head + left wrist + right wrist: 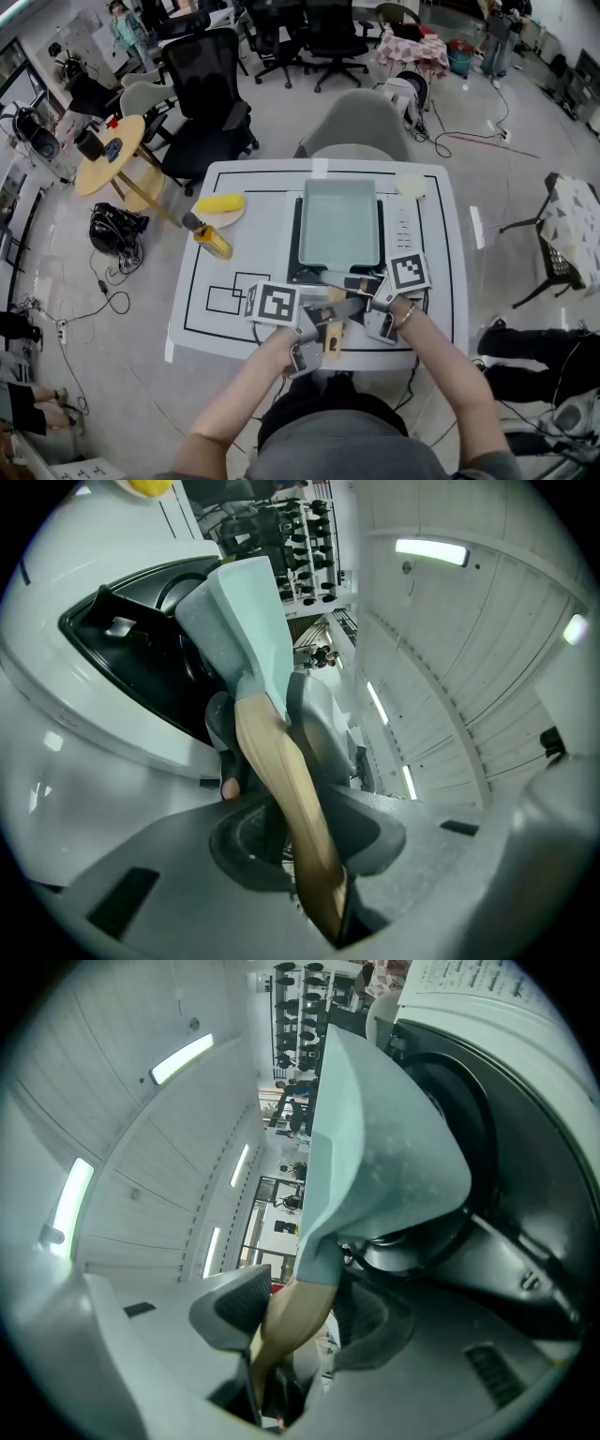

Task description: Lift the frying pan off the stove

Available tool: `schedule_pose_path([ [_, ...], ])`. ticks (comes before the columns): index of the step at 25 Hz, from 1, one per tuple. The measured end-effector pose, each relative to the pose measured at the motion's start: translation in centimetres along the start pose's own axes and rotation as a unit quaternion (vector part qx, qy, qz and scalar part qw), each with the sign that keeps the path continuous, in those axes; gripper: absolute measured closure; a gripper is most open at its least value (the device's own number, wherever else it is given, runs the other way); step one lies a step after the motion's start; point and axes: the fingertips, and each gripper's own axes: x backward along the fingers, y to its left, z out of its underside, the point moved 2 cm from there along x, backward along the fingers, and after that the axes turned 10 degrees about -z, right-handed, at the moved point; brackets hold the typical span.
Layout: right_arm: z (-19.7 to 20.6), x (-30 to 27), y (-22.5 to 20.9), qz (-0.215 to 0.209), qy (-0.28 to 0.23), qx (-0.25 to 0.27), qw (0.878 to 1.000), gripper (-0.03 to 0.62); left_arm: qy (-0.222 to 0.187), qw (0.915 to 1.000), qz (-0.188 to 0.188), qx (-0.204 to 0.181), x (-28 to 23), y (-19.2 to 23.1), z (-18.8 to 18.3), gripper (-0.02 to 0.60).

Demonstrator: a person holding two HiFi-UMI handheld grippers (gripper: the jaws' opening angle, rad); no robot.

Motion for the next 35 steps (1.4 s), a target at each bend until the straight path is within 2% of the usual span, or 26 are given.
schedule_pose_path([
  [6,0.0,0.1,0.1,-0.003,0.004,0.009,1.000,0.398,0.008,1.0000,-0.002,-0.003,-0.3,-0.1,0.2,0.499],
  [16,0.3,0.3,0.7,0.002,0.010,0.039,0.999,0.393,0.011,0.9993,-0.009,-0.035,-0.5,-0.5,0.8,0.502],
  [24,-0.5,-0.1,3.7,-0.019,0.004,0.080,0.997,0.395,-0.005,0.9958,-0.012,-0.091,0.2,-2.7,0.3,0.500],
  [35,-2.1,-0.3,8.3,-0.038,-0.004,0.147,0.988,0.395,-0.026,0.9838,-0.007,-0.177,0.8,-6.3,-0.8,0.500],
])
